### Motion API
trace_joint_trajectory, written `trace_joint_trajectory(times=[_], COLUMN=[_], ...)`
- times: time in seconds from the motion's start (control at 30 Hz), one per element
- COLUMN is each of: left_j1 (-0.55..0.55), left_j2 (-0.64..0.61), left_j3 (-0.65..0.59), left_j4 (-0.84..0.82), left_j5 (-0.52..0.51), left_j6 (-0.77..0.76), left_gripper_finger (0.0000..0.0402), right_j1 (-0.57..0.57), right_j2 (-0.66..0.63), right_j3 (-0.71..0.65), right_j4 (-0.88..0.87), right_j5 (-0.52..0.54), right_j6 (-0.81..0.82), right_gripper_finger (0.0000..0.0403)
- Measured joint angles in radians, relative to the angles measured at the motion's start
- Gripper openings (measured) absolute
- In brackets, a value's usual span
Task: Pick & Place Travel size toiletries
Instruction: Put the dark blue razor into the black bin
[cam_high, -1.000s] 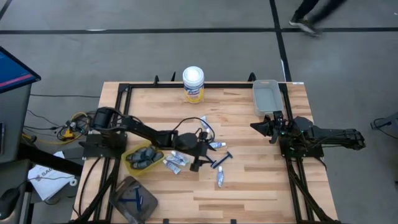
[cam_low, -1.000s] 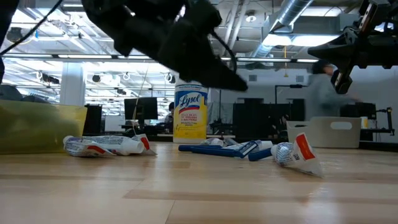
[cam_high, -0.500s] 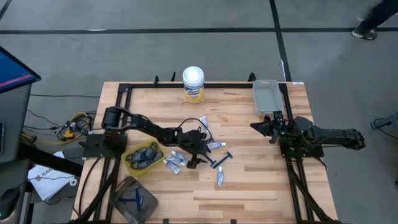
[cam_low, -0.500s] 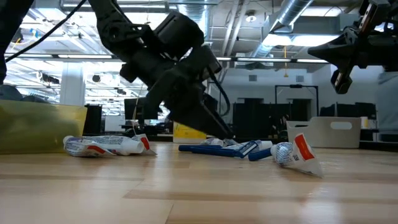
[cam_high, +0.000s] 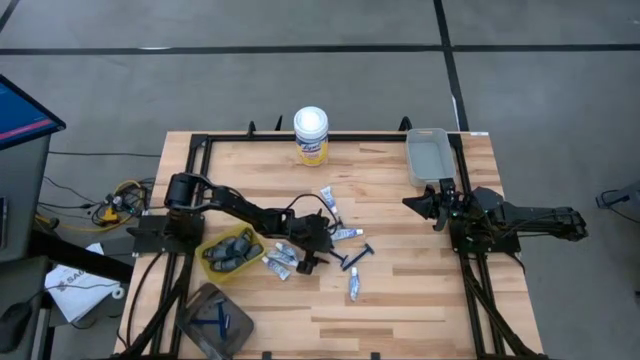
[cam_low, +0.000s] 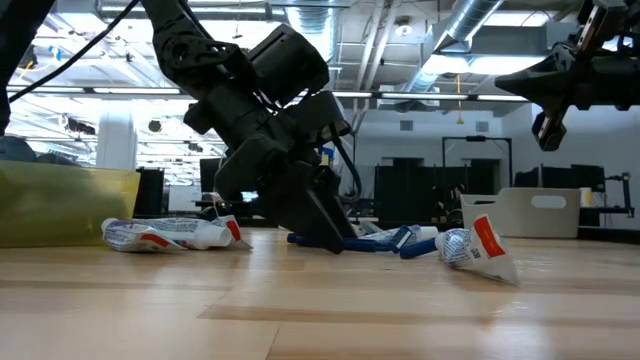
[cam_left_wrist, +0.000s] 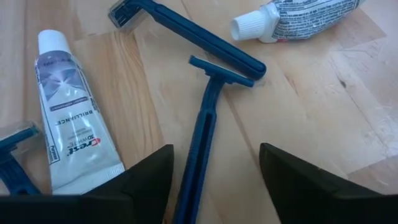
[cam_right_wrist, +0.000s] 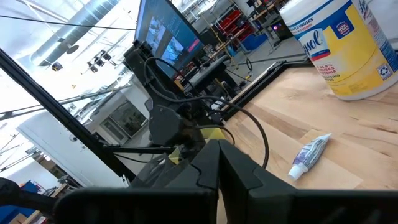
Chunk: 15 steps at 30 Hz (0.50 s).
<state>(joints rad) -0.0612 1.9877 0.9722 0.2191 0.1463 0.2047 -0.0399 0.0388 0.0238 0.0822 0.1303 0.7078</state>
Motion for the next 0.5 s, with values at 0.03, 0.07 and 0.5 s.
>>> trace_joint_trajectory(times=[0.03,0.07,0.5], left_j1=[0.000,0.000,0.000], left_j2=[0.000,0.000,0.000], left_j3=[0.000,0.000,-0.001], left_j4=[-0.001,-0.002,-0.007], left_j5=[0.000,-0.001,-0.026], left_j6=[0.000,0.000,0.000], left_gripper_finger=[0.0219,0.0209,0.0072], right_j1=[0.000,0.000,0.000], right_j2=[0.000,0.000,0.000], right_j3=[0.000,0.000,0.000], right_j4=[0.000,0.000,0.000], right_j5=[0.000,0.000,0.000], right_j6=[0.000,0.000,0.000], right_gripper_finger=[0.0000,0.0000,0.0000])
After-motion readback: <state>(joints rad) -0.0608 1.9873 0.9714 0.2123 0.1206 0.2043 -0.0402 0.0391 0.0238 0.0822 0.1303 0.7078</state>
